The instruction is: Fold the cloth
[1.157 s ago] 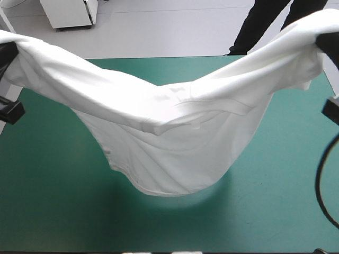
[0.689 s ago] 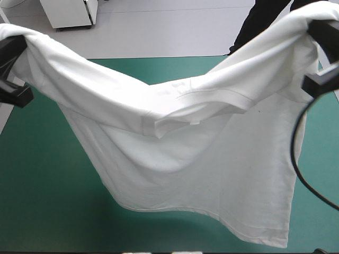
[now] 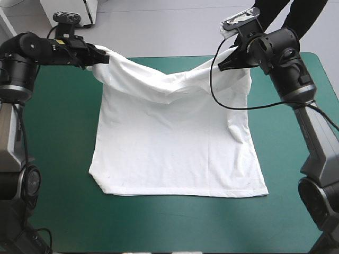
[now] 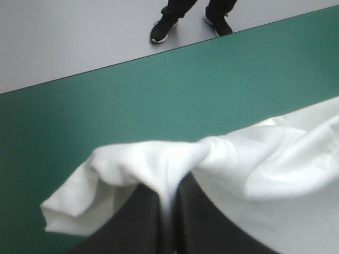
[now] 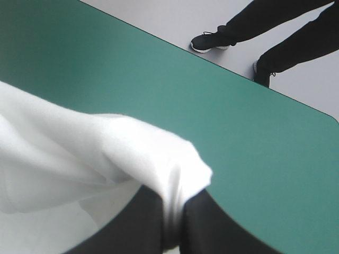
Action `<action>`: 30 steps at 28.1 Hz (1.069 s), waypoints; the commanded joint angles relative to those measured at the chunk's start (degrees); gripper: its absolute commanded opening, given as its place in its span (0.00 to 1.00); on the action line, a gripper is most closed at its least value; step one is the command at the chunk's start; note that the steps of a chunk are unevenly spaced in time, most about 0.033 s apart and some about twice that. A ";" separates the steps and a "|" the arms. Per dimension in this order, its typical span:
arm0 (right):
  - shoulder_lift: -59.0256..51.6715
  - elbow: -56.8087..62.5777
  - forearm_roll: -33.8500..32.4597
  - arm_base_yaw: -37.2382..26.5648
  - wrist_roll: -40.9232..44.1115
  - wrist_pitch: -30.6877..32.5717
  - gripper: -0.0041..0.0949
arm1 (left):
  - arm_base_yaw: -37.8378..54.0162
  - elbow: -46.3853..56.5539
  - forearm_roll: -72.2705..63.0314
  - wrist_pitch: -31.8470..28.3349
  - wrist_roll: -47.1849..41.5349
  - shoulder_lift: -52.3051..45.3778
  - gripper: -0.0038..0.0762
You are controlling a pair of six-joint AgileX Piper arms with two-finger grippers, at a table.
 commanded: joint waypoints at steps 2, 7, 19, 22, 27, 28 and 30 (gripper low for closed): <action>1.16 -1.35 -1.15 -3.87 0.27 -8.00 0.03 | -0.07 -1.46 -7.83 -9.35 3.29 2.47 0.02; 6.49 -1.35 -0.88 -6.12 -0.53 -9.67 0.03 | -0.07 -1.46 -9.00 -13.21 5.18 6.95 0.02; 15.55 -1.35 9.81 -8.96 -5.84 -9.76 0.04 | -1.84 -1.56 -9.00 -16.00 6.14 15.79 0.02; 16.39 -1.35 16.42 -10.81 -11.13 -8.97 0.14 | -2.46 -1.56 -8.89 -15.79 7.25 17.15 0.08; 16.54 -1.35 24.53 -15.75 -14.33 -8.68 0.55 | -3.11 -1.56 -8.99 -14.55 10.17 17.99 0.47; 16.54 -1.35 26.12 -16.72 -14.33 -7.92 0.59 | -2.86 -1.56 -8.99 -13.37 9.90 17.99 0.53; 16.54 -1.35 32.16 -19.83 -15.21 -2.85 0.62 | -2.74 -1.56 -7.35 -7.78 7.61 16.92 0.60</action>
